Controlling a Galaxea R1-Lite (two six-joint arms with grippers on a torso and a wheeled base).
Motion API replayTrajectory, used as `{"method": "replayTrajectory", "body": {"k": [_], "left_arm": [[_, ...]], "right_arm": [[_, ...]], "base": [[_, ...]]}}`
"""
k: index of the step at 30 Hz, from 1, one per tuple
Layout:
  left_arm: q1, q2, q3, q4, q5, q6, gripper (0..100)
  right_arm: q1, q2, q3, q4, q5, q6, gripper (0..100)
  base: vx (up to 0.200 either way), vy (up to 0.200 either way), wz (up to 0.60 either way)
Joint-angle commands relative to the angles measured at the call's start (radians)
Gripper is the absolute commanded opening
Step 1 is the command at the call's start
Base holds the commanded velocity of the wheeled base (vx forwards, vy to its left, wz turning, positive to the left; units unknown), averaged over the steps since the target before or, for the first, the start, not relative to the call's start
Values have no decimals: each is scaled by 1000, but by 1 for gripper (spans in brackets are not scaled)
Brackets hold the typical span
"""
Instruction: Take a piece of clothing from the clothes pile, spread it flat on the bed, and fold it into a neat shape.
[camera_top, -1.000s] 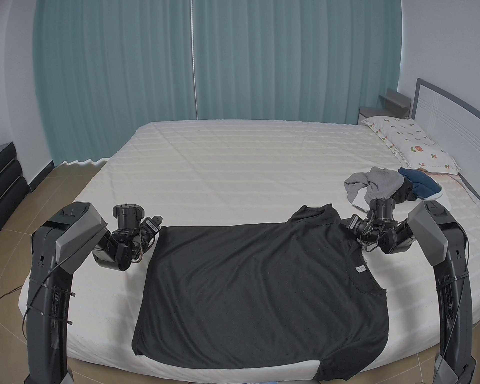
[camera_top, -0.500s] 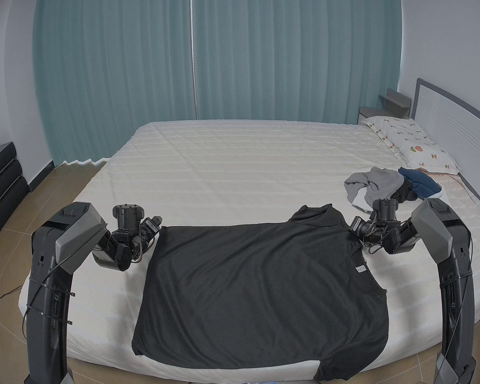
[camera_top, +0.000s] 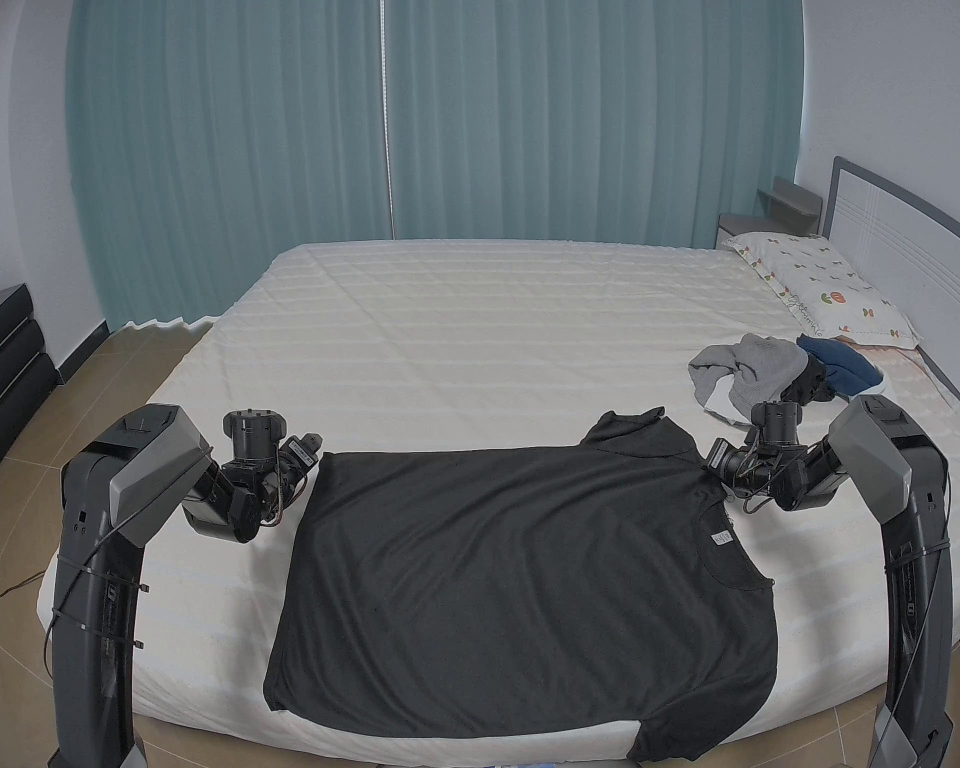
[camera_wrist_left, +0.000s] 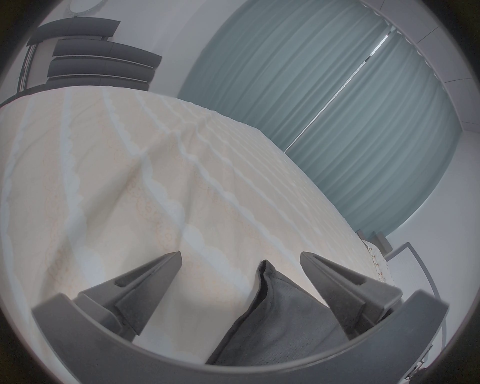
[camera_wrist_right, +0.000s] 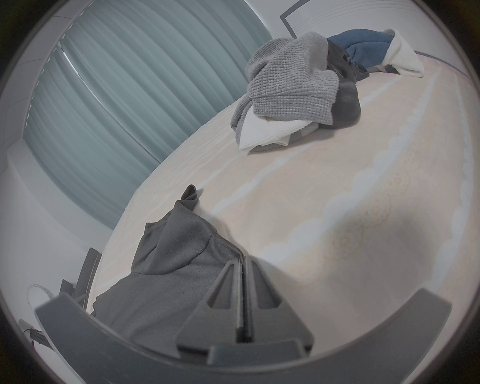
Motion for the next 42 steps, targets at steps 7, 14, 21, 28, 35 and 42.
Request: {"method": "replayTrajectory", "body": {"k": [7, 14, 21, 28, 35, 42], "left_arm": [[3, -126, 172, -26, -6, -18, 100], [-5, -256, 396, -193, -18, -41, 100], [-37, -353, 637, -264, -29, -43, 100], [-71, -460, 977, -486, -41, -43, 100], [-115, -523, 1171, -598, -70, -52, 100], [-175, -527, 1243, -643, -95, -142, 100]], "right_arm": [[-1, -118, 97, -11, 4, 19, 100], [-4, -360, 367, -30, 5, 31, 100], [11, -584, 731, -135, 25, 57, 100], [56, -726, 1086, -380, 18, 60, 100], [71, -722, 1298, -596, 24, 68, 100], [82, -701, 1402, -708, 27, 102, 100]], "base": [[0, 0, 0], [0, 0, 0], [0, 0, 0], [-143, 0, 0], [-200, 0, 0], [0, 0, 0]]}}
